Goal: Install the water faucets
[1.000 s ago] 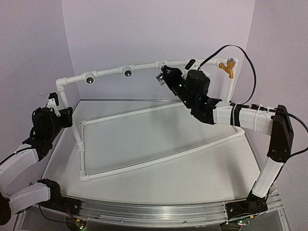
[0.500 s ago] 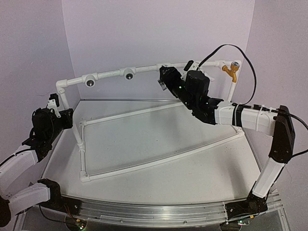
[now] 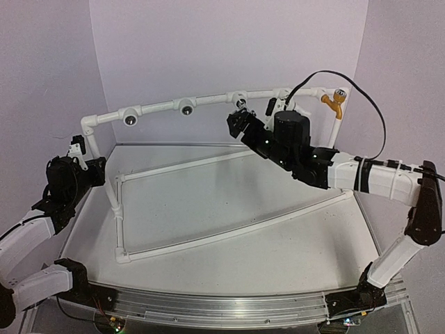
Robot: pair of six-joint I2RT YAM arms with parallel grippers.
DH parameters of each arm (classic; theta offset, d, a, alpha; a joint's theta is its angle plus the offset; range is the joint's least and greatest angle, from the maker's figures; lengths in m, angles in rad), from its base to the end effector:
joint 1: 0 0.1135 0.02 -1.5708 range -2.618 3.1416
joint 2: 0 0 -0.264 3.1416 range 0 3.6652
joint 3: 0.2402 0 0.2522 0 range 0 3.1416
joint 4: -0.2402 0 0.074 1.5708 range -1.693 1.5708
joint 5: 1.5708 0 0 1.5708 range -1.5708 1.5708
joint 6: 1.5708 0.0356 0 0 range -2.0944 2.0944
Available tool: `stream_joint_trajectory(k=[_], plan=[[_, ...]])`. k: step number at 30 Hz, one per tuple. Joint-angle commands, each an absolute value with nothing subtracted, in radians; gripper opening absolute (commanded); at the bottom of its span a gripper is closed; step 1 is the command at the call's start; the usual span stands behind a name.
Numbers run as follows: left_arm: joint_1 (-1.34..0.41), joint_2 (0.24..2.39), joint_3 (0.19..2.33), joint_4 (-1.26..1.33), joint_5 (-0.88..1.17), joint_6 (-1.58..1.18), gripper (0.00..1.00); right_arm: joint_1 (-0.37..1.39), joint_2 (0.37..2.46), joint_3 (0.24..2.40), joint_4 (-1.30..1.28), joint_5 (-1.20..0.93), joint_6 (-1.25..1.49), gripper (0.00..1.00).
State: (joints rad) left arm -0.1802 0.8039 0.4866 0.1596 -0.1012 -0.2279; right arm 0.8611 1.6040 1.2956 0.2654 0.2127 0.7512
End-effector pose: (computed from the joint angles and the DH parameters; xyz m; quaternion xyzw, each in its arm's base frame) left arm 0.1938 -0.0316 0.2670 -0.0509 0.7586 -0.0937 0.6427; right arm 0.2592 0.2902 0.3555 0.0339 0.7210 0.4433 0.5315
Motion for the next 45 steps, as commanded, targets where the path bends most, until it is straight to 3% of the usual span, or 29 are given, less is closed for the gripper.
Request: stream_joint_trajectory(k=[1, 6, 13, 20, 24, 33, 45], plan=[[-0.209, 0.827, 0.486, 0.111, 0.01, -0.387, 0.0, 0.91, 1.455, 1.273, 0.139, 0.199, 0.643, 0.98], [-0.209, 0.831, 0.484, 0.11, 0.01, -0.386, 0.0, 0.917, 1.339, 1.213, 0.007, 0.062, 0.389, 0.98], [-0.208, 0.837, 0.486, 0.11, 0.01, -0.381, 0.0, 0.928, 1.257, 1.278, -0.39, 0.058, -0.367, 0.89], [-0.208, 0.847, 0.49, 0.11, 0.009, -0.375, 0.0, 0.938, 1.303, 1.333, -0.294, 0.377, -1.087, 0.91], [-0.209, 0.847, 0.491, 0.11, 0.01, -0.371, 0.0, 0.938, 1.349, 1.332, -0.038, 0.505, -1.473, 0.93], [-0.209, 0.854, 0.492, 0.109, 0.017, -0.368, 0.0, 0.938, 1.497, 1.366, 0.246, 0.458, -1.919, 0.91], [-0.209, 0.828, 0.485, 0.107, 0.014, -0.368, 0.0, 0.938, 1.663, 1.461, 0.39, 0.473, -2.055, 0.8]])
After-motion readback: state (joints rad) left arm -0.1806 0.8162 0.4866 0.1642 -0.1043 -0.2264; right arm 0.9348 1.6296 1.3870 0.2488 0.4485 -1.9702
